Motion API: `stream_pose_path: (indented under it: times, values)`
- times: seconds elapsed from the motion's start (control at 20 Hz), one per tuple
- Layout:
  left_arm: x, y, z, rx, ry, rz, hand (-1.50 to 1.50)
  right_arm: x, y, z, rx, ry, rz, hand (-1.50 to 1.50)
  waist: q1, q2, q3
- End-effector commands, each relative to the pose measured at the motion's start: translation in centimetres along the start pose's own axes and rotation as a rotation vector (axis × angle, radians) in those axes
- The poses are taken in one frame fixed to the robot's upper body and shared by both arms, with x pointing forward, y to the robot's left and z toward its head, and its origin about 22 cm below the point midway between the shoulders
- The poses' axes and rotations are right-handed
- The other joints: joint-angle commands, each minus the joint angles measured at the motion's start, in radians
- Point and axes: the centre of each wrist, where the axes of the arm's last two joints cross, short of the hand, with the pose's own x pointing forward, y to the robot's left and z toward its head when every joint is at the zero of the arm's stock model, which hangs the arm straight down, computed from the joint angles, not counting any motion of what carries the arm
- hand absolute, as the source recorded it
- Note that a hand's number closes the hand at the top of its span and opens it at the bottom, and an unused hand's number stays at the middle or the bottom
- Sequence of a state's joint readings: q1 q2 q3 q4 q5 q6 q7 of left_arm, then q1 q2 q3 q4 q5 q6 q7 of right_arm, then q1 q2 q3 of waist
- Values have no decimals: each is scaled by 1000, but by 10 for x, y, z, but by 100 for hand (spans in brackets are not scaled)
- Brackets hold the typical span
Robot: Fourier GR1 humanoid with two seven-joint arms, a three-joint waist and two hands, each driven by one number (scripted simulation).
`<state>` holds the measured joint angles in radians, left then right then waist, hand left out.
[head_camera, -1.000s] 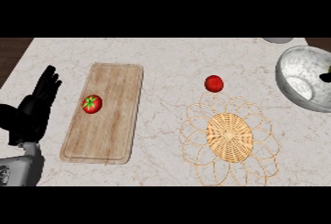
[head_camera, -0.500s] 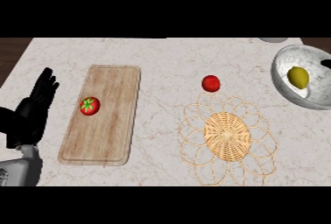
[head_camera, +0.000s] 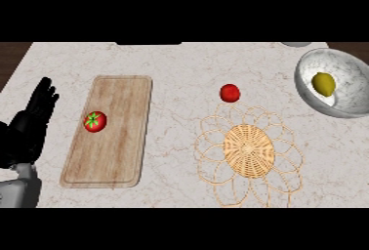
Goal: Pick the lemon from the placemat and place it in the bowl
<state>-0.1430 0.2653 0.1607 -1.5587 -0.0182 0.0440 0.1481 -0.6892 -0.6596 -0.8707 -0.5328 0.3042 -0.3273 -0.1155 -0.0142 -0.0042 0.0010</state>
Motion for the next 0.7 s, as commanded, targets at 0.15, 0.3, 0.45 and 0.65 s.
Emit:
stream_pose_path:
  times: [0.15, 0.3, 0.45, 0.65]
  values:
    - [-6, 10, 7, 2, -8, 2, 0, -44, -72, 15, 17, 8, -79, -150, -7, -4, -3]
    - [-9, 7, 2, 12, 2, -4, 0, -68, -112, 25, 83, 10, -139, -150, -15, -3, -2]
    - [-4, 17, 1, 13, 6, 0, 0, -62, -144, 37, 100, -42, -165, -150, -17, -4, -3]
    - [-2, 19, 4, -15, -3, 11, 0, -53, -146, 66, 116, -82, -201, -150, -3, -2, -3]
